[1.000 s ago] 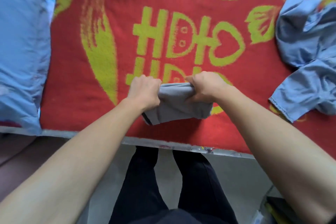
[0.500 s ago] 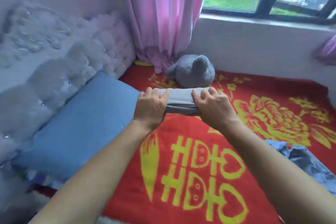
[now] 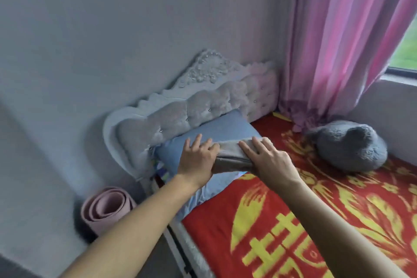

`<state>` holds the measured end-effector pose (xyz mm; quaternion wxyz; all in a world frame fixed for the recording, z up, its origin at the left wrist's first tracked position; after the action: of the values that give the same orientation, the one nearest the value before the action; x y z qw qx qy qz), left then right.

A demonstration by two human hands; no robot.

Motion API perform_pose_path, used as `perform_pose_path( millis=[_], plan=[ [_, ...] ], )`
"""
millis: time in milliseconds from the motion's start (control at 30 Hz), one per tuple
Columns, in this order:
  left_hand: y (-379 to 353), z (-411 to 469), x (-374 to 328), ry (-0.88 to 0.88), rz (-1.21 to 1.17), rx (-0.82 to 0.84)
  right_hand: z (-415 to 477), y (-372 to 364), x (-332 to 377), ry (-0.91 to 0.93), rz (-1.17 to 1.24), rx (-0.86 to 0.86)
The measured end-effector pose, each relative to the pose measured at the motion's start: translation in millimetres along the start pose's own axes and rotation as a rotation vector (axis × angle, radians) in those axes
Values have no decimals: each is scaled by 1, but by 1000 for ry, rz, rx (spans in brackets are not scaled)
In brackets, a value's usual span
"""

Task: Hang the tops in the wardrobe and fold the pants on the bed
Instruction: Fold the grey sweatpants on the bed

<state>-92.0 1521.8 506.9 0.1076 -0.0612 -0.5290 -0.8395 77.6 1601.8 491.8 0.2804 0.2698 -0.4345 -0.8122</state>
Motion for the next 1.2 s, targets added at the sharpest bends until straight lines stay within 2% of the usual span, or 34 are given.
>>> perform_pose_path(
  millis=[167, 267, 367, 433, 600, 767, 1000, 1200],
  plan=[
    [70, -85, 76, 201, 162, 41, 31, 34, 107, 198, 152, -39],
    [132, -134, 130, 282, 278, 7, 56, 85, 177, 303, 248, -104],
    [205, -184, 182, 365, 383, -37, 78, 159, 245, 411, 323, -240],
    [257, -220, 214, 409, 430, -100, 89, 212, 287, 457, 345, -347],
    [383, -318, 282, 451, 593, -377, 99, 339, 405, 514, 409, -630],
    [478, -435, 354, 462, 750, -467, 83, 434, 539, 558, 416, -760],
    [543, -554, 440, 503, 840, -468, 73, 509, 679, 647, 391, -848],
    [565, -584, 504, 495, 892, -503, 102, 533, 744, 681, 373, -929]
  ],
)
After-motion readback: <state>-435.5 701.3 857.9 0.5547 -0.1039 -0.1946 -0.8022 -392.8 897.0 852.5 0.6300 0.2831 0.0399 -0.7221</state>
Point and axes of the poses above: each hand's wrist, its own z-axis towards the middle knuckle, its own y-axis out of the back of the hand, x = y × z, the point moved 5 cm from there along z, towards the middle knuckle, and after that the axes turned 6 degrees about -x, right-handed, at the moved point
